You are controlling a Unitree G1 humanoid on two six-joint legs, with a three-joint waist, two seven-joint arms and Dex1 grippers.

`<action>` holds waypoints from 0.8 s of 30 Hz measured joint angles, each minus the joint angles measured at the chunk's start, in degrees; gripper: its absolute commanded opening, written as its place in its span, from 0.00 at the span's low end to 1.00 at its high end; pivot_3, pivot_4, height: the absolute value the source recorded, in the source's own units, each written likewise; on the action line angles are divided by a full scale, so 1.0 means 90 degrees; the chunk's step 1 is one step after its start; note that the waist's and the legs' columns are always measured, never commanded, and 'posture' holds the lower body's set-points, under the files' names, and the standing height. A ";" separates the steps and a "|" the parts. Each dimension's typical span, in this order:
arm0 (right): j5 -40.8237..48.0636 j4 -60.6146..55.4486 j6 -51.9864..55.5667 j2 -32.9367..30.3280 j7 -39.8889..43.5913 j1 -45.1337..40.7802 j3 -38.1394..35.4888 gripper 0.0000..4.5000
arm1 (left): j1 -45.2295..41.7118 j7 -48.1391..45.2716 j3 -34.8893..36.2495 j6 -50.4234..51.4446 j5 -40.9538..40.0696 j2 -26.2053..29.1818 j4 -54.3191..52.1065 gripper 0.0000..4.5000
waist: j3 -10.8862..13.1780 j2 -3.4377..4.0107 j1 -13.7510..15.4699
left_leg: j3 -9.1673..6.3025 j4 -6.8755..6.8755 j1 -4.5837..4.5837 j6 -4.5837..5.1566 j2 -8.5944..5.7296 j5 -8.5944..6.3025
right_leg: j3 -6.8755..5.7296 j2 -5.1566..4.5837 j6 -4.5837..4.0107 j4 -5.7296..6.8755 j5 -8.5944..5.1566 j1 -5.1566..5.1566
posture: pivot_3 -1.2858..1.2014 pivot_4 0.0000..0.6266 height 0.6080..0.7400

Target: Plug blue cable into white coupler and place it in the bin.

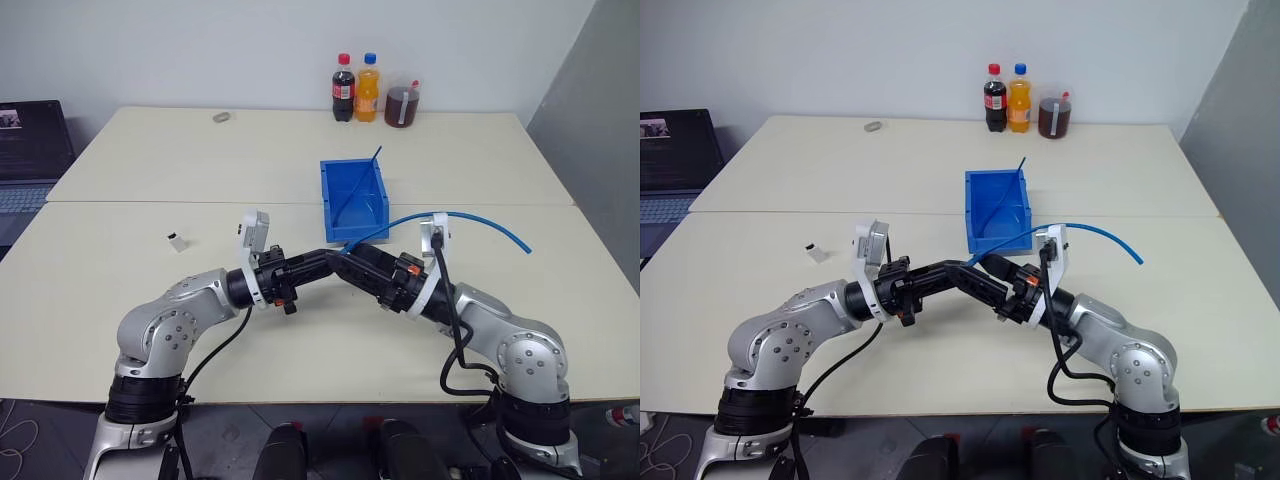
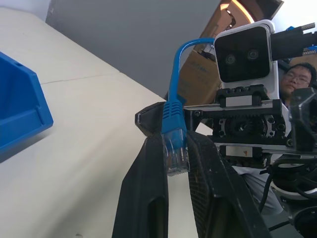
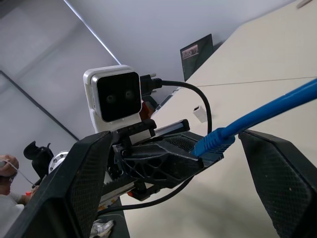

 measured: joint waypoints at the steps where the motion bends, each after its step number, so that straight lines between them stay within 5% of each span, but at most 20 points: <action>1: 0.0000 0.0044 -0.0028 0.0001 0.0004 -0.0041 0.0035 0.86 | 0.0024 0.0016 0.0000 0.0004 -0.0015 0.0000 -0.0002 0.06 | 0.0000 0.0000 0.0000 | 0.0000 0.0000 0.0000 0.0000 0.0000 0.0000 | 0.0000 0.0000 0.0000 0.0000 0.0000 0.0000 | 0.52 0.24 1.00; 8: 0.0004 0.0164 -0.0127 -0.0023 0.0051 -0.0107 0.0074 0.46 | 0.0054 0.0032 0.0012 0.0005 -0.0044 0.0049 -0.0059 0.06 | 0.0000 0.0000 0.0002 | -0.0001 -0.0001 0.0000 0.0000 0.0000 0.0000 | 0.0000 0.0000 0.0000 0.0000 0.0000 -0.0001 | 0.52 0.24 1.00; 18: 0.0010 0.0189 -0.0175 -0.0143 0.0082 -0.0106 0.0101 0.03 | 0.0079 -0.0066 0.0030 0.0003 -0.0057 0.0089 -0.0172 0.06 | 0.0000 0.0000 0.0002 | 0.0000 -0.0002 0.0000 0.0000 0.0000 0.0000 | 0.0000 0.0000 0.0000 0.0000 0.0000 -0.0002 | 0.52 0.24 1.00; 21: 0.0010 0.0189 -0.0180 -0.0162 0.0090 -0.0106 0.0115 0.02 | 0.0079 -0.0090 0.0029 -0.0005 -0.0039 0.0107 -0.0172 0.06 | 0.0000 0.0000 0.0002 | 0.0000 -0.0002 0.0000 0.0000 0.0000 0.0000 | 0.0000 0.0000 -0.0001 0.0000 0.0000 -0.0002 | 0.52 0.24 1.00; 24: 0.0010 0.0189 -0.0187 -0.0195 0.0105 -0.0106 0.0137 0.02 | 0.0079 -0.0111 0.0001 -0.0051 0.0028 0.0141 -0.0170 0.24 | 0.0000 0.0000 0.0002 | 0.0000 -0.0002 0.0000 0.0000 0.0000 0.0000 | 0.0000 0.0000 -0.0001 -0.0001 0.0000 -0.0002 | 0.52 0.24 1.00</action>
